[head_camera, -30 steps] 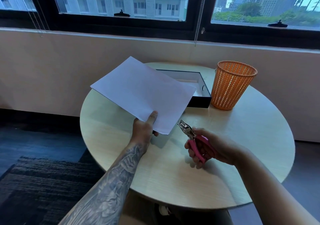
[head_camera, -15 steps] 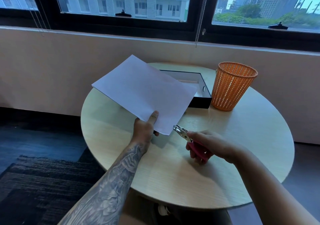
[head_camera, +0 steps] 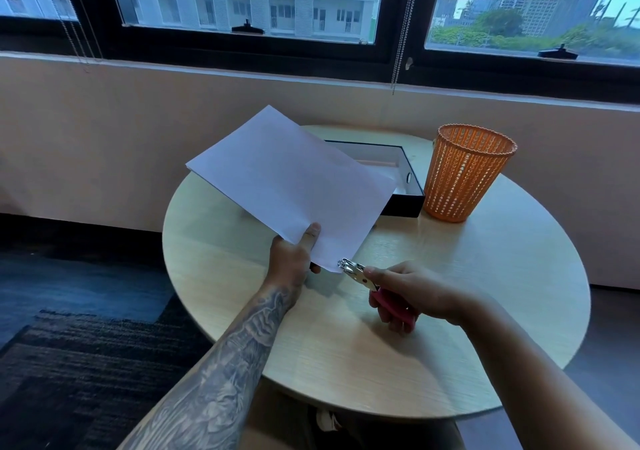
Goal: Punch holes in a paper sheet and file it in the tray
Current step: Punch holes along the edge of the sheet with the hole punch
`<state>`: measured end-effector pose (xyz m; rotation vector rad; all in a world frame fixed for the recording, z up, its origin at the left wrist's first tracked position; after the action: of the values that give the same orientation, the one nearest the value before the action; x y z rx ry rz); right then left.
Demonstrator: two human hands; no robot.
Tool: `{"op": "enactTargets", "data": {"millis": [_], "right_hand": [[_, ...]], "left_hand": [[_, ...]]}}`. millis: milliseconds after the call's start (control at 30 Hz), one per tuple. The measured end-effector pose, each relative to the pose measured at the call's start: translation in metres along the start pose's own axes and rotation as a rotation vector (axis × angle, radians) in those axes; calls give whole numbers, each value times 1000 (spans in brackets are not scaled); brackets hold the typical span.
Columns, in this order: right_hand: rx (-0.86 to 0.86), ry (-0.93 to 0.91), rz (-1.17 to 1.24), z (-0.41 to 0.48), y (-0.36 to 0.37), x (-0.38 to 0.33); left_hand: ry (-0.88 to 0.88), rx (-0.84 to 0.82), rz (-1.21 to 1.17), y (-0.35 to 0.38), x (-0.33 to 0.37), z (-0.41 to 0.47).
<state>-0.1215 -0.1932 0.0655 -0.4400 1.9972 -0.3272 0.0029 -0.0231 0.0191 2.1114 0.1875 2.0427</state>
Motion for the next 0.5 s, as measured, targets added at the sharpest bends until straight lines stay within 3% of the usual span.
{"op": "enactTargets", "data": {"millis": [500], "right_hand": [[37, 5, -103, 13, -1, 7]], "left_hand": [[50, 14, -9, 2, 3, -4]]}}
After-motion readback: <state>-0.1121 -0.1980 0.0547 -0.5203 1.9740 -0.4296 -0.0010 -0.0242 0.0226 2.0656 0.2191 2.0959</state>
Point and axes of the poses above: each hand's wrist, its own z-axis towards the middle knuckle, its own y-axis out of the palm, x = y × z, the point moved 2 cm from there along z, towards the middle knuckle, and after that the axes turned 3 degrees about x, right-handed, at the moved point
